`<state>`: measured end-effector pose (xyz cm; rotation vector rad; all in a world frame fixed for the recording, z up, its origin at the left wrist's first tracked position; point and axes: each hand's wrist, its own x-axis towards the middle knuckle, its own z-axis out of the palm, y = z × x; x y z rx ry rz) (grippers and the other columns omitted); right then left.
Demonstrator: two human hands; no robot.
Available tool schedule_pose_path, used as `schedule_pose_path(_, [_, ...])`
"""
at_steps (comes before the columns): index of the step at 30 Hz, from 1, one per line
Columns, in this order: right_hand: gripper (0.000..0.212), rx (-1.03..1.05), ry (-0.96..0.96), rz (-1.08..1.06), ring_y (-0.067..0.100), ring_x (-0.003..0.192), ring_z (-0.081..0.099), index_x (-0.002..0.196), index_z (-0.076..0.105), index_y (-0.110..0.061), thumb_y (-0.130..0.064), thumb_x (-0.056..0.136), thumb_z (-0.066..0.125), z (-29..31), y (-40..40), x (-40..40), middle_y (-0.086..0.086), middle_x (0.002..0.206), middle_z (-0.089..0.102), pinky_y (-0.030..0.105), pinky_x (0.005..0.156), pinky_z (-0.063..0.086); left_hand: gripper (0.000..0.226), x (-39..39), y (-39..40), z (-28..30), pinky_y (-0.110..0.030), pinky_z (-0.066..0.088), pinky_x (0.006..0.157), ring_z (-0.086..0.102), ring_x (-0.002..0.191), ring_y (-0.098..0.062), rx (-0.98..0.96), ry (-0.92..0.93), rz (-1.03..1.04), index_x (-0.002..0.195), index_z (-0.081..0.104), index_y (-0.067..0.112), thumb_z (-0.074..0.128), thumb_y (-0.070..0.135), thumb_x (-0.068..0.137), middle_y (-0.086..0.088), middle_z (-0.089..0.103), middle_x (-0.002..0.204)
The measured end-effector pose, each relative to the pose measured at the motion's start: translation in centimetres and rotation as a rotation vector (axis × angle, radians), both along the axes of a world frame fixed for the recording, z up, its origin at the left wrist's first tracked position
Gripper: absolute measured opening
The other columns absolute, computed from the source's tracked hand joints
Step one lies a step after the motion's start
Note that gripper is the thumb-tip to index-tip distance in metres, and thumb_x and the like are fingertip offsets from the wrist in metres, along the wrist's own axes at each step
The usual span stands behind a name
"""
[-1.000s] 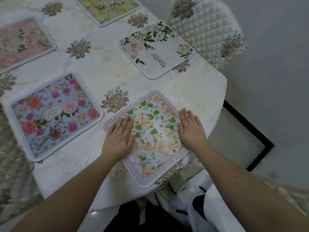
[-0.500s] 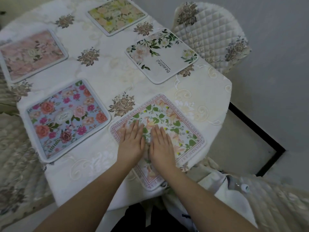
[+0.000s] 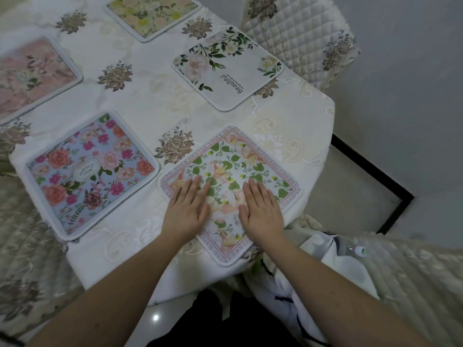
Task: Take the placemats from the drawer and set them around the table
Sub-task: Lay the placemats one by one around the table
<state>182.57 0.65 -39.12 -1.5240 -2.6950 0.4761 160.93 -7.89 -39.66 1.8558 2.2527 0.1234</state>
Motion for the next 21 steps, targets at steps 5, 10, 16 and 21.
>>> schedule_pose_path(5, [0.062,-0.016,-0.019,-0.107,0.016,0.151,0.004,0.157,0.013,-0.019,-0.045,0.101,0.022,0.3,1.5,2.7,-0.001,0.164,0.009,0.034,0.122,-0.001,0.059,-1.0,-0.6,0.1,-0.038,-0.001,0.124,-0.003,0.153,-0.015,-0.03,0.005,-0.051,0.158,0.009,0.034,0.014,0.051,0.102,0.005,0.001,0.166])
schedule_pose_path(10, [0.07,-0.004,-0.05,-0.126,0.015,0.151,0.004,0.157,0.013,-0.014,-0.051,0.097,0.007,0.4,1.1,4.5,0.002,0.164,0.009,0.032,0.122,-0.002,0.065,-2.8,-1.5,0.5,-0.035,-0.001,0.123,0.0,0.152,-0.013,-0.05,0.021,-0.122,0.158,0.009,0.029,0.01,0.057,0.1,0.005,0.0,0.165])
schedule_pose_path(16, [0.074,-0.06,-0.06,-0.265,0.02,0.151,0.004,0.156,0.011,-0.008,-0.05,0.095,0.01,1.4,-3.6,2.4,0.008,0.164,0.008,0.035,0.123,0.002,0.068,-5.2,-4.0,0.4,-0.032,-0.004,0.122,-0.006,0.152,-0.011,-0.067,0.023,-0.166,0.156,-0.005,0.031,-0.005,0.063,0.096,0.01,-0.008,0.164])
schedule_pose_path(21, [0.07,-0.143,-0.039,-0.246,0.019,0.151,-0.003,0.157,0.005,-0.01,-0.048,0.1,0.018,1.7,-9.6,-2.5,0.005,0.165,0.0,0.036,0.122,-0.003,0.065,-6.0,-6.1,0.3,-0.03,-0.011,0.119,-0.013,0.15,-0.009,-0.08,0.031,-0.192,0.157,-0.007,0.027,-0.004,0.056,0.098,0.008,-0.013,0.164])
